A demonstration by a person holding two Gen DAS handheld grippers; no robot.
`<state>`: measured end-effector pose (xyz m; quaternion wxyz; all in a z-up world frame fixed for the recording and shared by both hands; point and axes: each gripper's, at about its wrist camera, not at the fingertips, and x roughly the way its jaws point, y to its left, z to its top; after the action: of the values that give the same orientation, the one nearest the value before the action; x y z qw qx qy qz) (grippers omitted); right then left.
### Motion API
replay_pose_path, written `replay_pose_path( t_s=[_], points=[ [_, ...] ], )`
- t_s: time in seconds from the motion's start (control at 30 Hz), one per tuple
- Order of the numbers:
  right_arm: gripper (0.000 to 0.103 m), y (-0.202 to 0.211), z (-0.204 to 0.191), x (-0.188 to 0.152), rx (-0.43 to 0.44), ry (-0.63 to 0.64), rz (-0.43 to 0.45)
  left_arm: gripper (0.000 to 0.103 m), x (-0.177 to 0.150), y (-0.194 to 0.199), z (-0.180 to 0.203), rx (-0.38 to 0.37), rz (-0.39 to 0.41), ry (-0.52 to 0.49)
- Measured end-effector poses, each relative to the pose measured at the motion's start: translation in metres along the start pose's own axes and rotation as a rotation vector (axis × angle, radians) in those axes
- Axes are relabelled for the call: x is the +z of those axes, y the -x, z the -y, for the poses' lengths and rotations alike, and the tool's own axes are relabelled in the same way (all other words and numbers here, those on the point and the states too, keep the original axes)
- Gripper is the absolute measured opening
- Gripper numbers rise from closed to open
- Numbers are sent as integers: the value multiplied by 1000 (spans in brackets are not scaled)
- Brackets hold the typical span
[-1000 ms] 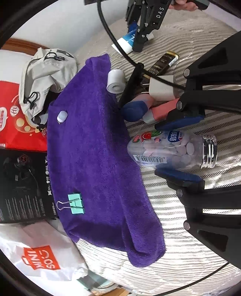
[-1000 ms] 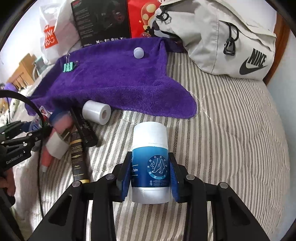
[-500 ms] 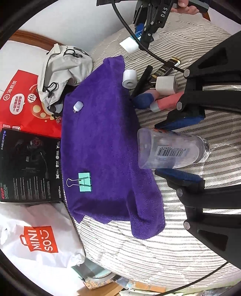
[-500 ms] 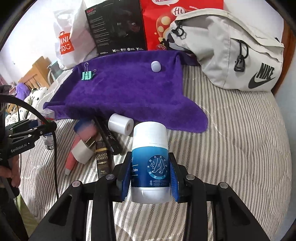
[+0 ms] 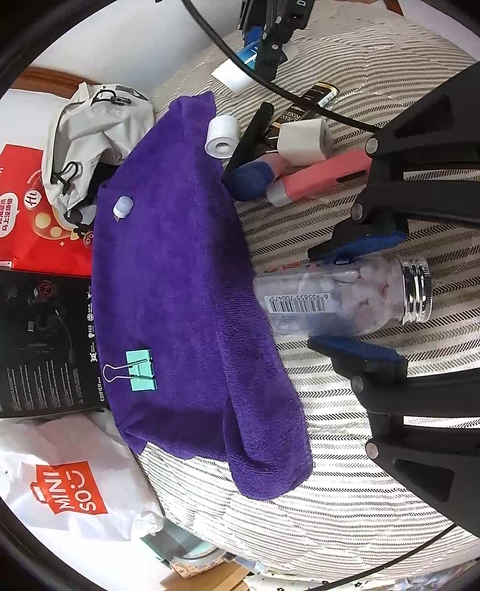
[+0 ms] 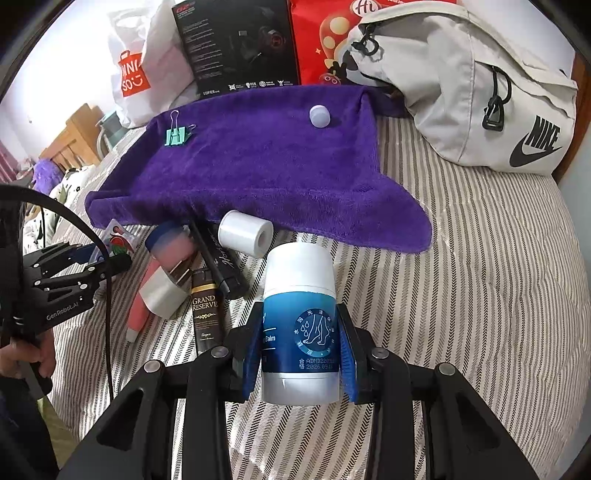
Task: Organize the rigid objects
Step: 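Carry the stick with the right gripper onto the towel while the left gripper carries the bottle beside the clip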
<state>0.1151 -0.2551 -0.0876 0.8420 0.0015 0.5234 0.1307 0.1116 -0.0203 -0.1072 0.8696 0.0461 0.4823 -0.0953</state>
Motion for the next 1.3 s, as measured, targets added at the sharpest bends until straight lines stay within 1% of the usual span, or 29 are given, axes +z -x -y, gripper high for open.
replay_pose_path(
  t_s=[0.07,0.13,0.2,0.3,0.33,0.37,0.4,0.57,0.73,0.8,1.03,1.3],
  points=[
    [36,-1,0,0,-1,0,-3,42,-4,2,2,16,4,-14],
    [36,-3,-1,0,1,4,-10,51,-8,3,5,30,5,-32],
    [36,-5,-3,-1,3,5,-16,54,-9,4,5,38,4,-30],
    [36,-7,-5,-1,9,10,-22,54,-11,4,2,24,16,-17],
    [36,-9,-6,-1,9,12,-25,52,-11,4,2,25,15,-19],
    [36,-9,-7,-1,8,15,-27,49,-11,5,1,30,15,-17],
    [36,-9,-8,-1,10,18,-29,39,-11,6,0,31,17,-9],
    [36,-10,-8,-2,12,17,-30,39,-10,7,-2,13,4,-7],
    [36,-5,-6,0,7,18,-21,39,-5,14,-7,4,9,6],
    [36,-2,-6,3,7,22,-15,39,-1,19,-8,8,19,3],
    [36,4,-7,15,19,31,14,39,17,32,-13,-11,57,7],
    [36,4,-6,22,35,31,19,39,31,40,-16,-44,86,17]
  ],
)
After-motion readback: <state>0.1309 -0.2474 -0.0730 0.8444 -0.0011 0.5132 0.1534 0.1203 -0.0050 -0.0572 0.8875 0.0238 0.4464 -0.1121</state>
